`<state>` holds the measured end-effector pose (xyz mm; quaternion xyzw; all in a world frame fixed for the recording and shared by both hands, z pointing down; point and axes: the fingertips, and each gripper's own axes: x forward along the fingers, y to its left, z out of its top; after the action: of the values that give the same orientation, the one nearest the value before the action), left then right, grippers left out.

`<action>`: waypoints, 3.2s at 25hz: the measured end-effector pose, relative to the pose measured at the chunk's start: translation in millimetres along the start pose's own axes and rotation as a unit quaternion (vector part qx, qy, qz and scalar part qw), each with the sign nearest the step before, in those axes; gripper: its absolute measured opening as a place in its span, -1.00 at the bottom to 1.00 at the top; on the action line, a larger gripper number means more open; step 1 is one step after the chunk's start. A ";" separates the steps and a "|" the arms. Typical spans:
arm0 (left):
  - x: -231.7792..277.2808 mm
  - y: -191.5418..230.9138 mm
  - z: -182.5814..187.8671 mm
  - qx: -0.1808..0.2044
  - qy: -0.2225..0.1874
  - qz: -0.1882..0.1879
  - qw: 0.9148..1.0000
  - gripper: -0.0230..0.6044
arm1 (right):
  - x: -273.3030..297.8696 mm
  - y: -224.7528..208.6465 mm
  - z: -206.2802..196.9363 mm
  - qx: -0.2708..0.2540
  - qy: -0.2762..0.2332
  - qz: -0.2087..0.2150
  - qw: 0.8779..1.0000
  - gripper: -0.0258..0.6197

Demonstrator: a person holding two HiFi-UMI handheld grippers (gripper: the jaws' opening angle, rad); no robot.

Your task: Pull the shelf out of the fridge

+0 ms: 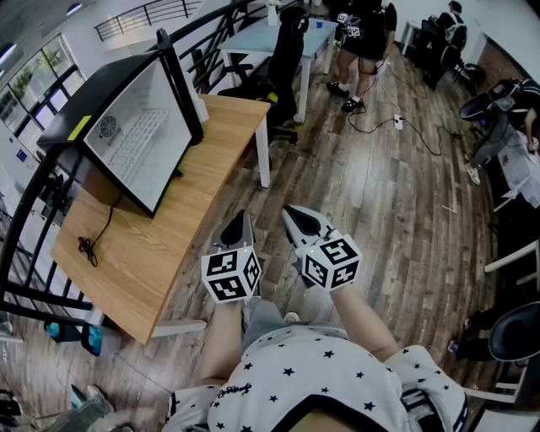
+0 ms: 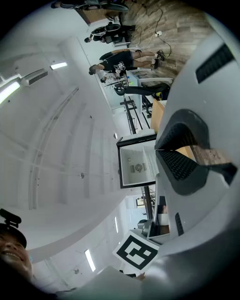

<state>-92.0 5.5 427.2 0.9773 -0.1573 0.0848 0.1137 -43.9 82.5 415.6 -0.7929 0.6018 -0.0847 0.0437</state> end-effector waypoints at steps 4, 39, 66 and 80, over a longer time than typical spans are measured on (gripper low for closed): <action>-1.7 -2.6 2.7 0.009 0.000 -0.002 1.000 -0.90 | 0.2 2.0 0.2 0.012 -0.006 0.003 1.000 -0.85; 15.9 15.8 0.2 -0.012 0.013 0.042 0.999 -0.90 | 33.2 -11.9 -2.1 0.036 0.013 0.050 0.998 -0.85; 124.8 174.8 55.5 -0.048 0.008 0.130 0.990 -0.90 | 245.1 -33.0 34.6 0.024 0.047 0.111 0.992 -0.85; 169.6 258.1 66.1 -0.067 -0.001 0.201 0.977 -0.90 | 352.5 -26.9 39.3 0.039 0.065 0.189 0.979 -0.85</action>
<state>-8.9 -298.5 448.3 0.9160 -0.3558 0.0945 0.1597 81.0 -250.5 410.5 -0.6556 0.7384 -0.1495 0.0508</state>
